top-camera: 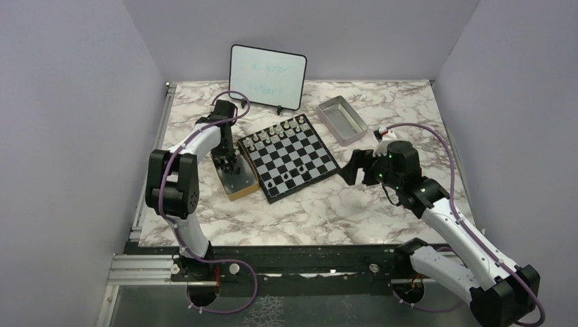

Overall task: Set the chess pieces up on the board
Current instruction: Pick up the chess piece from the storage box.

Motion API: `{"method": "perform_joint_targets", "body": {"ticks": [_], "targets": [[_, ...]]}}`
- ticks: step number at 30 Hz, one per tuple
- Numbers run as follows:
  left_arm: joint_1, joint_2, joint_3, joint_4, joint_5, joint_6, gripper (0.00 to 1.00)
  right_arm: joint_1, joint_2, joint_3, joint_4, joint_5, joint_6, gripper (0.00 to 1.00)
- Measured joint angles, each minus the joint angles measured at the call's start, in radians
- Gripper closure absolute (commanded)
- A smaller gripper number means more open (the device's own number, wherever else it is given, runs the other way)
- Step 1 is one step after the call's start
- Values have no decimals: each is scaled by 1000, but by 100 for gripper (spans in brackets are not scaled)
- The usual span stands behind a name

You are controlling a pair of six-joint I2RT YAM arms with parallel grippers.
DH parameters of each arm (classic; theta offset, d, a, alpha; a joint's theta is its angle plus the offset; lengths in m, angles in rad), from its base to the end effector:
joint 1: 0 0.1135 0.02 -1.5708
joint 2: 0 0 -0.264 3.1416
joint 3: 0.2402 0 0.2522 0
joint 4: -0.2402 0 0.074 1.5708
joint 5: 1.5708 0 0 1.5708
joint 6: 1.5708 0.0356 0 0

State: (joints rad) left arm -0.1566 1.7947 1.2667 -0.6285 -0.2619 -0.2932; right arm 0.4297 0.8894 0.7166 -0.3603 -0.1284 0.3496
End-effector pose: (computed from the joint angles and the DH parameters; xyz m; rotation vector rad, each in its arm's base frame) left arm 0.3611 -0.0477 0.2001 -0.2562 2.6619 0.2179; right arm 0.1794 0.0872 0.2800 -0.1654 2.1508 0.5958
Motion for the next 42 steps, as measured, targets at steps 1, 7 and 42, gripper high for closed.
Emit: {"method": "perform_joint_targets", "body": {"ticks": [1,7,42], "targets": [[0,4,0,0,3,2,73,0,0,0,0,0,0,0],[0,16,0,4,14,7,74,0,0,-4,0,0,0,0],[0,34,1,-3,81,49,94,0,0,-5,0,0,0,0]]}}
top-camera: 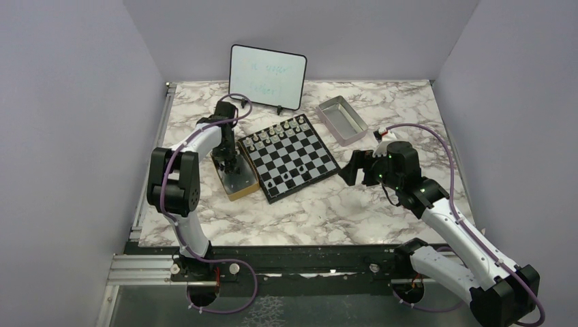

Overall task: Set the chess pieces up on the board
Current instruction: Pick up the chess piece from the storage box.

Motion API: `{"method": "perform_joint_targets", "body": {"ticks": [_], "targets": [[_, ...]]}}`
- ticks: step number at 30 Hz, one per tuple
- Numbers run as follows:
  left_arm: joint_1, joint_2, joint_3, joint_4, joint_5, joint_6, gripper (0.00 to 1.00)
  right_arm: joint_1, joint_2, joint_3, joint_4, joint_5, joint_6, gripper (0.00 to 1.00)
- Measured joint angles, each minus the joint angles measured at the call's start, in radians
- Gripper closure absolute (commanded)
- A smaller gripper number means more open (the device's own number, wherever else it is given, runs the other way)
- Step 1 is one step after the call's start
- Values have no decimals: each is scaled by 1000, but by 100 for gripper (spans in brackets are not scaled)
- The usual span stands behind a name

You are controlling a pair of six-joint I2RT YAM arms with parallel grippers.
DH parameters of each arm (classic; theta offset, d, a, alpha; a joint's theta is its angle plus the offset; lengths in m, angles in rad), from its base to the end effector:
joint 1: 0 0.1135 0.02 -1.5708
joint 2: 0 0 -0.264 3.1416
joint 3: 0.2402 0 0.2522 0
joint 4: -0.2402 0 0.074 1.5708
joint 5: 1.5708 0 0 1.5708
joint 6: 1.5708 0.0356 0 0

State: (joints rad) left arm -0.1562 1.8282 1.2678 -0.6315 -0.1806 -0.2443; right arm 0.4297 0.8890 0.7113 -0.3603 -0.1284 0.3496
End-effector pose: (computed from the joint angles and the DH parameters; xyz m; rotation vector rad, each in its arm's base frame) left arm 0.3634 -0.0508 0.1881 -0.1677 2.7273 0.1382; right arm 0.1792 0.0871 0.2782 -0.1653 2.1558 0.5945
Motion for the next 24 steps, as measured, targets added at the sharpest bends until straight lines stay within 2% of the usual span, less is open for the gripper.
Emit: {"method": "perform_joint_targets", "body": {"ticks": [15,24], "targets": [[-17,-111,74,-100,32,6,94,0,13,0,0,-6,-2,0],[-135,-184,95,-165,56,20,94,0,18,0,-1,-8,-2,0]]}}
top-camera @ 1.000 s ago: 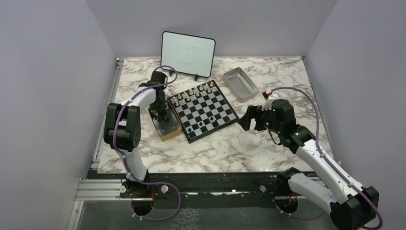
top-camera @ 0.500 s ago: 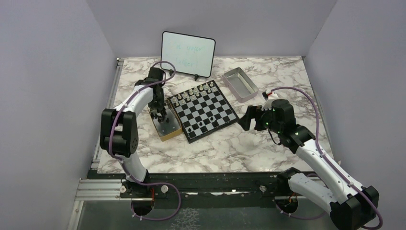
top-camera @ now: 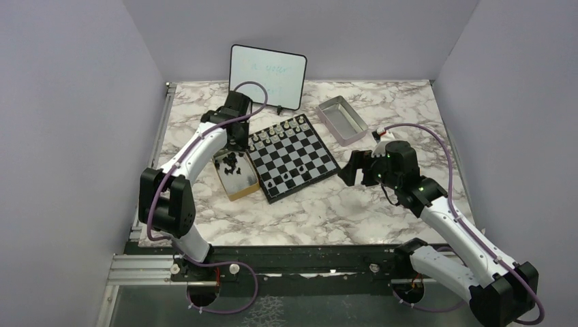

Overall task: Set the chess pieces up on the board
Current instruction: Pick up the chess piece from the storage box, then place the chess piece on the chessboard.

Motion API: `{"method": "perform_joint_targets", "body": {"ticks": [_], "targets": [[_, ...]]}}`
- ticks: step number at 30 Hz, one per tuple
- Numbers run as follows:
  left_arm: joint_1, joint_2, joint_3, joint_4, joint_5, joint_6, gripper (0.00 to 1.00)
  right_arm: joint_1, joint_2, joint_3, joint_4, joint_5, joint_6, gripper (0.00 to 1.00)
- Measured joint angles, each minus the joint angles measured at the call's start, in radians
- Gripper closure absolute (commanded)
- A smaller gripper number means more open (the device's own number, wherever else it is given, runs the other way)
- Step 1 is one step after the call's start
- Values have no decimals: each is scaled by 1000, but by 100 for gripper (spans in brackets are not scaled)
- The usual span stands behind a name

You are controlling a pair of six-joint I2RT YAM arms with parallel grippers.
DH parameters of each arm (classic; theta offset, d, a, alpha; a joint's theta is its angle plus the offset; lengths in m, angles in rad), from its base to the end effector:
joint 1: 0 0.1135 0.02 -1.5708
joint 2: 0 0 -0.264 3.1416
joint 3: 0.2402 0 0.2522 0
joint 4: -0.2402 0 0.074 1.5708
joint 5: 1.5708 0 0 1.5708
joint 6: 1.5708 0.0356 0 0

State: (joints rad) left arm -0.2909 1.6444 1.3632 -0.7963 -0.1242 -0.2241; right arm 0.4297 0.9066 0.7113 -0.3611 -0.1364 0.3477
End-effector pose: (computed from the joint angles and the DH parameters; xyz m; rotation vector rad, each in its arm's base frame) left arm 0.3300 -0.0942 0.2702 0.0468 2.6338 -0.0105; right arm 0.1816 0.0886 0.2750 -0.1720 2.1748 0.5969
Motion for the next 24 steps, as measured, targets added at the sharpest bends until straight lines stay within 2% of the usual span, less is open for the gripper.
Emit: {"method": "perform_joint_targets", "body": {"ticks": [16,24], "targets": [[-338,-24,75,-72,4,-48,94,0,0,29,-48,19,-1,0],[-443,-25,70,-82,-20,-98,94,0,0,29,-51,24,0,0]]}}
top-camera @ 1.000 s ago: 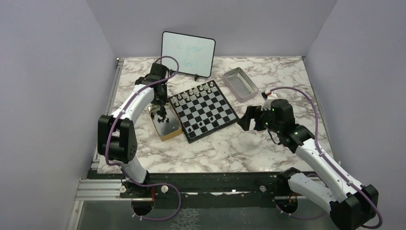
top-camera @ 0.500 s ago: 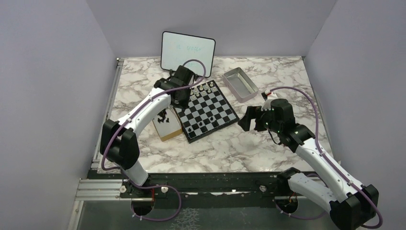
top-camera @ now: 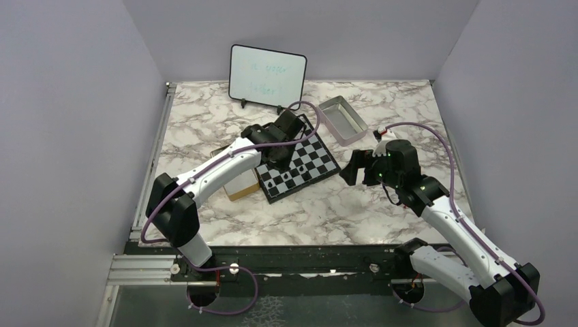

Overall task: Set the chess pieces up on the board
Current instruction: Place the chess piece on the chessboard.

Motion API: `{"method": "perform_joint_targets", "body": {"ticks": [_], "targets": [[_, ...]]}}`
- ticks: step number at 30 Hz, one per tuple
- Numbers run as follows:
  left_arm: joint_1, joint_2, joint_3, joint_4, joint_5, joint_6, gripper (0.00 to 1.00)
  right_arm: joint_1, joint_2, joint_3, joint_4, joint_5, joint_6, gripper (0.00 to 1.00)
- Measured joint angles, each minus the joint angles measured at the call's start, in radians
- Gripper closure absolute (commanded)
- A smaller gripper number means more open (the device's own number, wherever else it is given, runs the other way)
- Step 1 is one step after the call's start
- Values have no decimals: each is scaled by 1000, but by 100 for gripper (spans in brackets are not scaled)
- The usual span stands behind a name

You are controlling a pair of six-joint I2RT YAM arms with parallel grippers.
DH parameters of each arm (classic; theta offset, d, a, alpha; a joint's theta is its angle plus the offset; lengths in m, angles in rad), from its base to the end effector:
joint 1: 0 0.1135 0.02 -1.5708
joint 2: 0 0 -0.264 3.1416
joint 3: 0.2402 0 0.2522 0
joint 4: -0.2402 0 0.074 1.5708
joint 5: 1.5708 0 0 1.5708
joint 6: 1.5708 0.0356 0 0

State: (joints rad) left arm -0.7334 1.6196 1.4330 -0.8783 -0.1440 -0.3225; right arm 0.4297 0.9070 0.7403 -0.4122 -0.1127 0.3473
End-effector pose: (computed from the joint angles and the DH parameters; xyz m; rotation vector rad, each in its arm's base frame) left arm 0.2543 -0.2222 0.2951 0.4882 2.5830 -0.1785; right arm 0.1805 0.0871 0.2801 -0.1577 2.1954 0.5658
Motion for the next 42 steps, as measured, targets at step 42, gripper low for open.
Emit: {"method": "perform_joint_targets", "body": {"ticks": [42], "targets": [[-27,49,-262,246,-3,-126,96,0,-5,-2,0,2,0,0]]}}
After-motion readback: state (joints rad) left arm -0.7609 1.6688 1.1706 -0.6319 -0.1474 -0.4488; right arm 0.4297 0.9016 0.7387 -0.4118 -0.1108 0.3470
